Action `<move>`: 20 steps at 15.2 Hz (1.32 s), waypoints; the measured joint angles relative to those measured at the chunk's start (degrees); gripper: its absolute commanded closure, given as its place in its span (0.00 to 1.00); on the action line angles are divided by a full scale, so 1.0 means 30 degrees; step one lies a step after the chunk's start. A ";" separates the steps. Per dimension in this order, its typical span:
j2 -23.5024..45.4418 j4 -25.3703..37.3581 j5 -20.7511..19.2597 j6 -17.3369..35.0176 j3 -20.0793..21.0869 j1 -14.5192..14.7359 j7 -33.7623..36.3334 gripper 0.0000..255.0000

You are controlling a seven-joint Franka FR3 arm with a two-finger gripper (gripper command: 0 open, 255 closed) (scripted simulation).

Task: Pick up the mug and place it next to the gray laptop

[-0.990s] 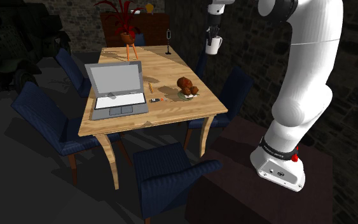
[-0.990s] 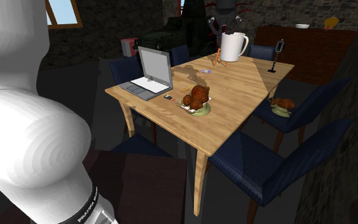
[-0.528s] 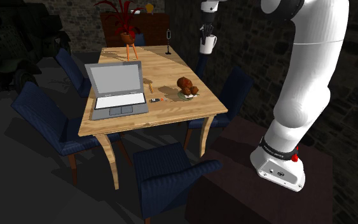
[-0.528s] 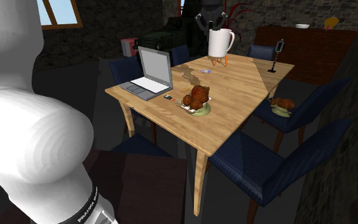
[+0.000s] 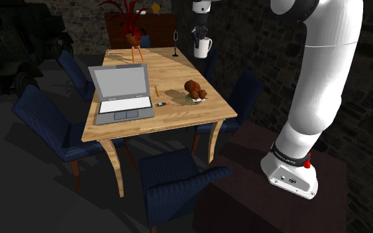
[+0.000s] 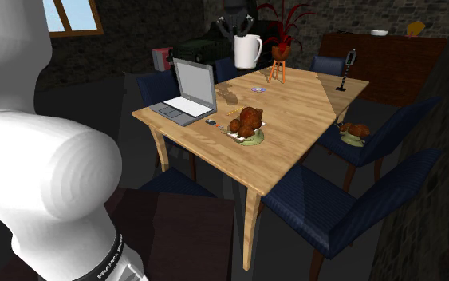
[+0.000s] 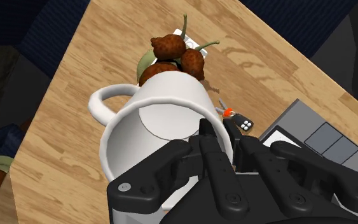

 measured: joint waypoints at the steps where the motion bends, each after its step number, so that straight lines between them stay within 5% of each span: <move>1: 0.0058 0.0109 -0.0050 -0.0065 0.0142 0.0261 0.0413 1.00; 14: 0.2525 0.3967 -0.0455 -0.1589 0.1808 0.3504 0.5451 1.00; 20: 0.2790 0.3039 -0.0484 -0.0427 0.1916 0.3760 0.5838 1.00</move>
